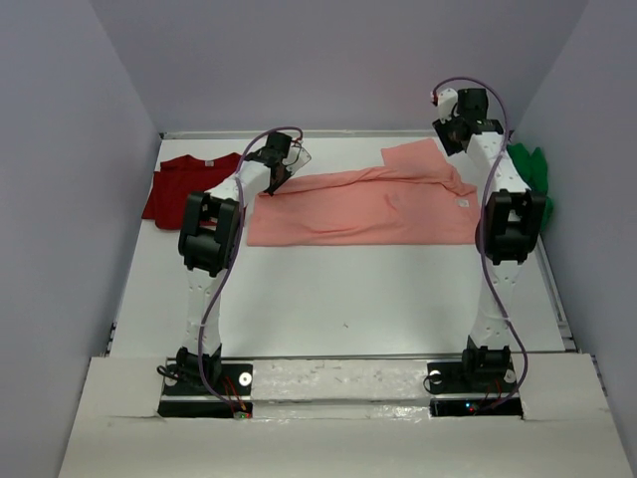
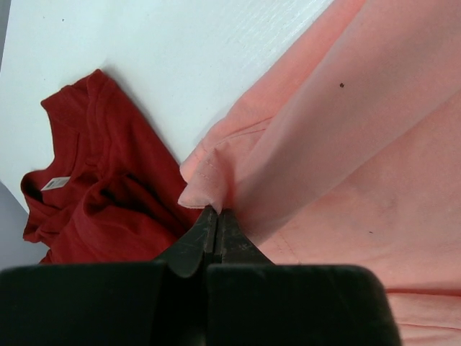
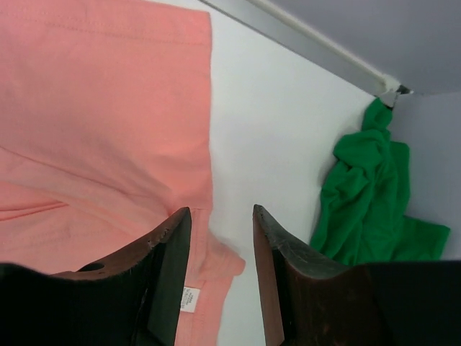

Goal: Fold and stack the t-shirts
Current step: Fold the tshirt

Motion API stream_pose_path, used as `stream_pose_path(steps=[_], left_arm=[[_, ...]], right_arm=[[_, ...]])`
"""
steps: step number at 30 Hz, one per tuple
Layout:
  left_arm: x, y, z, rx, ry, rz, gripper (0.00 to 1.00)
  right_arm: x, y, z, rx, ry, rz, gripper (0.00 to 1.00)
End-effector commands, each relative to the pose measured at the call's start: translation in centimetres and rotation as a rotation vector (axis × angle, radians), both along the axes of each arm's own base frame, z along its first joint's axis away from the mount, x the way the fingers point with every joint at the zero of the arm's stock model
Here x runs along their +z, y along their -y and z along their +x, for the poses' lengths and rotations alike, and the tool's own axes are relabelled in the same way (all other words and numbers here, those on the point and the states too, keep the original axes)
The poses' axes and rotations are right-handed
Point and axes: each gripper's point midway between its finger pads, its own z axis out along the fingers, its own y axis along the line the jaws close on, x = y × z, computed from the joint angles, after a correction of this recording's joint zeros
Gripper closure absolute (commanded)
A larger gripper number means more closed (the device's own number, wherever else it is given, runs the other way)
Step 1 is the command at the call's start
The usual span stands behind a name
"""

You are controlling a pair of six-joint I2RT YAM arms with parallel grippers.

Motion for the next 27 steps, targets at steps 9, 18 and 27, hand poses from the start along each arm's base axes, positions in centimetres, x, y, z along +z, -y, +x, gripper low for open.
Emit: stream_pose_path(steps=[9, 18, 27], left_arm=[[1.6, -0.5, -0.5, 0.002, 0.019, 0.029, 1.0], [1.0, -0.4, -0.6, 0.002, 0.01, 0.029, 1.0], [0.9, -0.6, -0.8, 0.001, 0.006, 0.037, 1.0]], right_arm=[[-6.4, -0.3, 0.2, -0.028, -0.13, 0.044, 0.55], [-7.4, 1.5, 0.8, -0.062, -0.127, 0.014, 0.55], [-8.3, 2.7, 0.6, -0.085, -0.145, -0.024, 0.55]])
